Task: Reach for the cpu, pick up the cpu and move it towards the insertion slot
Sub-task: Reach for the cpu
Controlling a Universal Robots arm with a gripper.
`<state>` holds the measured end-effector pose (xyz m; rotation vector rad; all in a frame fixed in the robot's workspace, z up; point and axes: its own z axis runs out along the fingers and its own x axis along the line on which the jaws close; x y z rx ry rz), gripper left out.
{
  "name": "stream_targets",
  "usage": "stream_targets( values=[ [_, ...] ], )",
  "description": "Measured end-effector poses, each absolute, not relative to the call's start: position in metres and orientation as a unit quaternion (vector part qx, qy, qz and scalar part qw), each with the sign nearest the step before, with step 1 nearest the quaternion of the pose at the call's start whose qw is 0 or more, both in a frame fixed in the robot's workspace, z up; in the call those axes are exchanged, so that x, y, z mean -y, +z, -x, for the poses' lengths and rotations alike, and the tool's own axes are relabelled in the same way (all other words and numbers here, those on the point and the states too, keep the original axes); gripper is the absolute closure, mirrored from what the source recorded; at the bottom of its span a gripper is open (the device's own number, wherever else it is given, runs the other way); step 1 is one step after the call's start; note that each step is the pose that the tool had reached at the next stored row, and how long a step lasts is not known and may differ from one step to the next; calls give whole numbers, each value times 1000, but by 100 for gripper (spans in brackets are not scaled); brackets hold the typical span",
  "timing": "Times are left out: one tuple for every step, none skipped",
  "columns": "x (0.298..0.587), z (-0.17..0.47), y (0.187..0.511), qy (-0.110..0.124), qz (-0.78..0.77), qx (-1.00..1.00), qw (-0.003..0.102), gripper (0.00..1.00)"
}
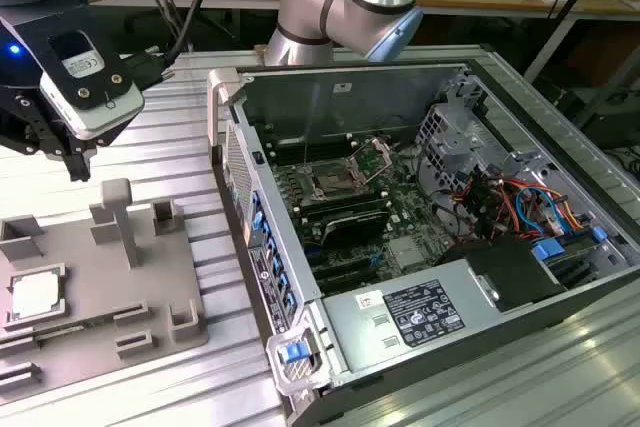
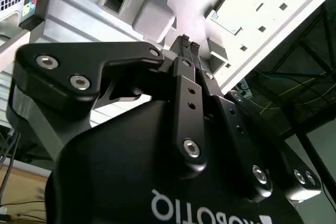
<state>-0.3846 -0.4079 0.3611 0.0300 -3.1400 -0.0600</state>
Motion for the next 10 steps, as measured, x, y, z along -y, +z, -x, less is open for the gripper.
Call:
stream_targets(
  values=[
    [408,385,361,-19,-10,1000,0,89],
    [408,385,361,-19,-10,1000,0,89],
    [408,386,361,-19,-10,1000,1,89],
    [408,387,361,-19,-9,1000,1,89],
    [408,388,361,-19,-10,1000,0,89],
    [408,389,361,-19,-10,1000,1,89],
    [408,390,361,-19,-10,1000,1,89],
    [408,390,361,-19,-10,1000,1,89],
    [408,391,361,-19,-10,1000,1,89],
    [408,391,361,-19,-10,1000,1,89]
  ],
)
